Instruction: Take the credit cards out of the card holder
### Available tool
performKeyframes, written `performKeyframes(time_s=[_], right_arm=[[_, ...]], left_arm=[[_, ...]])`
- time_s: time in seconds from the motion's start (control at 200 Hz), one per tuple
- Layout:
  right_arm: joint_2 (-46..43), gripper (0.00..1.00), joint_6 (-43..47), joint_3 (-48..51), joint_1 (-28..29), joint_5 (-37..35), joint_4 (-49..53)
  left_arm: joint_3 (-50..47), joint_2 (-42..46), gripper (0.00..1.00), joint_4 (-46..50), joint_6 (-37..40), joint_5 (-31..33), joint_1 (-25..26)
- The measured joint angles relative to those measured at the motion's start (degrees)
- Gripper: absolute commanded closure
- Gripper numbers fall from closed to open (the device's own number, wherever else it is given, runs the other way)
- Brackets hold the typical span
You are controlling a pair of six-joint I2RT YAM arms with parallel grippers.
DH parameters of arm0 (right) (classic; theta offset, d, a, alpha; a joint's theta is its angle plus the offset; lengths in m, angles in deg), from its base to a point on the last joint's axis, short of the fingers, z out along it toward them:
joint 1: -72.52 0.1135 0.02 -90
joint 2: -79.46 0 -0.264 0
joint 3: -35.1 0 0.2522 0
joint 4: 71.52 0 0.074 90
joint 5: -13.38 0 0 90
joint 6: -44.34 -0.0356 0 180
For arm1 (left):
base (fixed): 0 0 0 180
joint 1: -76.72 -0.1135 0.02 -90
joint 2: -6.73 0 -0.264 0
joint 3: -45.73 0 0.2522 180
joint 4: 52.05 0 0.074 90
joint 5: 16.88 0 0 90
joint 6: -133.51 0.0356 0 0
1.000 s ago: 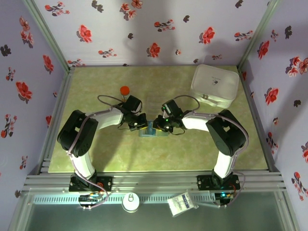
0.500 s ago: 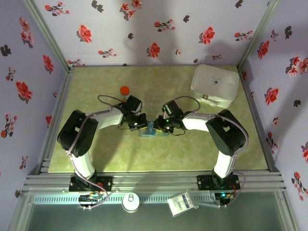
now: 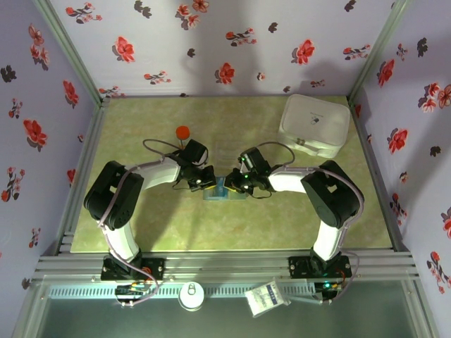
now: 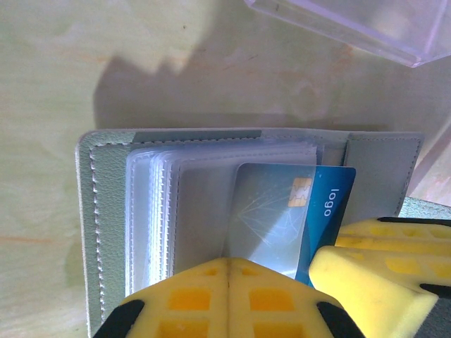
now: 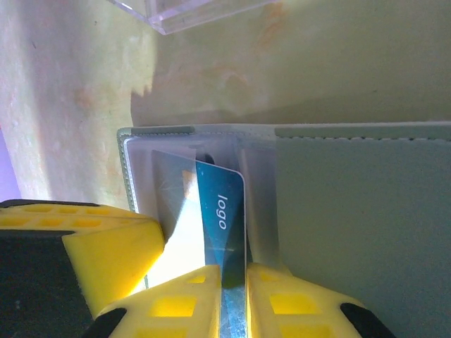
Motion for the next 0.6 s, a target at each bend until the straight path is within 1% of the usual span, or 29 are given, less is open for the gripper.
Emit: performKeyframes(time_s=[0.24,0.54,0.6], right_arm=[[0.0,0.89,0.0,1.3,-0.6,0.4,-1.7],[-2.1,0.91,0.2,3.7,-1.8,0.3,-1.6],[-2.7,0.9,0.2,4.0,-2.1,0.3,-1.4]], left_arm=[[0.0,0.0,1.0,0.0,0.0,0.0,0.0],[0.0,0.0,1.0,0.0,0.0,0.0,0.0],[0.0,0.0,1.0,0.0,0.0,0.0,0.0]])
